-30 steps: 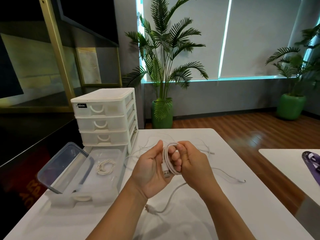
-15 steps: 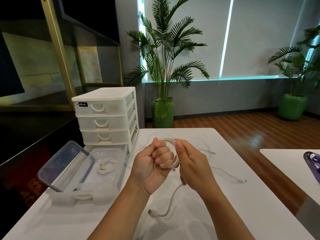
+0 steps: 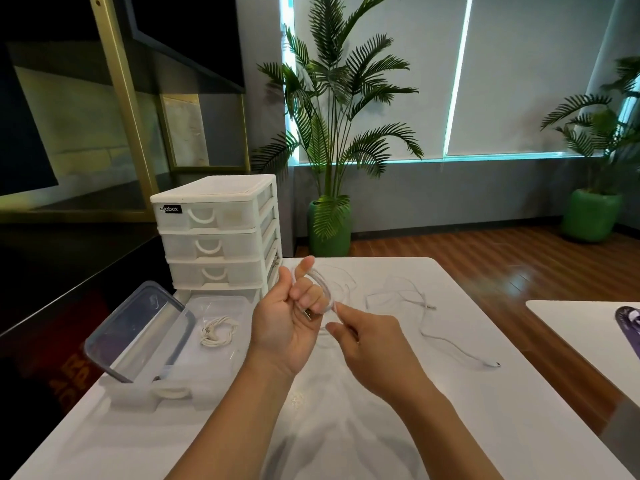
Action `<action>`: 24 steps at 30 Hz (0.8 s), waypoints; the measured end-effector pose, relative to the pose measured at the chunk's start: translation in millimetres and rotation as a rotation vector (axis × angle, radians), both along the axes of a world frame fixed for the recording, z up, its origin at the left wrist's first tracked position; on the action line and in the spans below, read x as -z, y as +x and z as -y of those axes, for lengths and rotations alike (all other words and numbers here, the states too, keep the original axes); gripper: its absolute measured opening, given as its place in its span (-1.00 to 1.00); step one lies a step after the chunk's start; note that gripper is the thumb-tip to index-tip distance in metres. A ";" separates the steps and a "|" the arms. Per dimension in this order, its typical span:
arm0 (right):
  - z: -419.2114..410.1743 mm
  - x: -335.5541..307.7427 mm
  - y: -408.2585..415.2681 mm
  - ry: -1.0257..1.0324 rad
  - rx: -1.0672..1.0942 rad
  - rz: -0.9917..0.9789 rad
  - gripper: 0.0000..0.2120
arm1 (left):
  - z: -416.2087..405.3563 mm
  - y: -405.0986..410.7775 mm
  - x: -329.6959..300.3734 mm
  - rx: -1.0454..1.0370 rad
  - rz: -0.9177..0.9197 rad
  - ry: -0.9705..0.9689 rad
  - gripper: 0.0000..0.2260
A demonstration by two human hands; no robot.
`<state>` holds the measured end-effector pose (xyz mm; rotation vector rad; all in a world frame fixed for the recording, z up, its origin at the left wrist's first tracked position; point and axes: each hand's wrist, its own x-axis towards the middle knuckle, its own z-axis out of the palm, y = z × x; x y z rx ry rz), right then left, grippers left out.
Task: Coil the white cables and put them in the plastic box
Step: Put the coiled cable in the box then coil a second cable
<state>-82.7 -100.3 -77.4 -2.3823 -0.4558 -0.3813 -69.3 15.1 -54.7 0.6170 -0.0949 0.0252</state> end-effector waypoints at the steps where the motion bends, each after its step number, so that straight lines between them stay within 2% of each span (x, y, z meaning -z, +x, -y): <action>1: 0.8 -0.4 -0.3 -0.020 -0.012 -0.002 -0.74 | 1.7 -0.7 -0.3 -0.022 0.013 0.096 -0.65; 6: 1.6 -1.9 -2.7 -0.060 -0.065 -0.037 -0.74 | 8.3 -4.0 0.8 -0.193 0.107 0.647 -0.71; 10: 5.6 -2.0 -0.8 -0.116 -0.055 -0.083 -0.76 | 8.6 -1.3 8.7 -0.301 0.164 0.973 -0.75; 13: 7.6 -5.0 -2.0 -0.141 -0.057 -0.098 -0.78 | 5.8 0.3 11.3 -0.384 0.168 1.153 -0.69; 16: 10.8 -8.4 -4.0 -0.150 -0.041 -0.083 -0.79 | 7.1 1.3 12.2 -0.471 0.173 1.436 -0.64; 18: 13.1 -10.2 -4.3 -0.165 -0.013 -0.063 -0.79 | 10.2 1.7 15.2 -0.498 0.220 1.605 -0.69; 21: 16.9 -13.1 -4.2 -0.174 0.032 -0.010 -0.79 | 10.8 2.3 20.3 -0.435 0.283 1.785 -0.75; 24: 22.4 -17.5 -3.7 -0.145 0.084 0.062 -0.82 | 4.0 5.5 23.7 -0.194 0.266 1.846 -0.69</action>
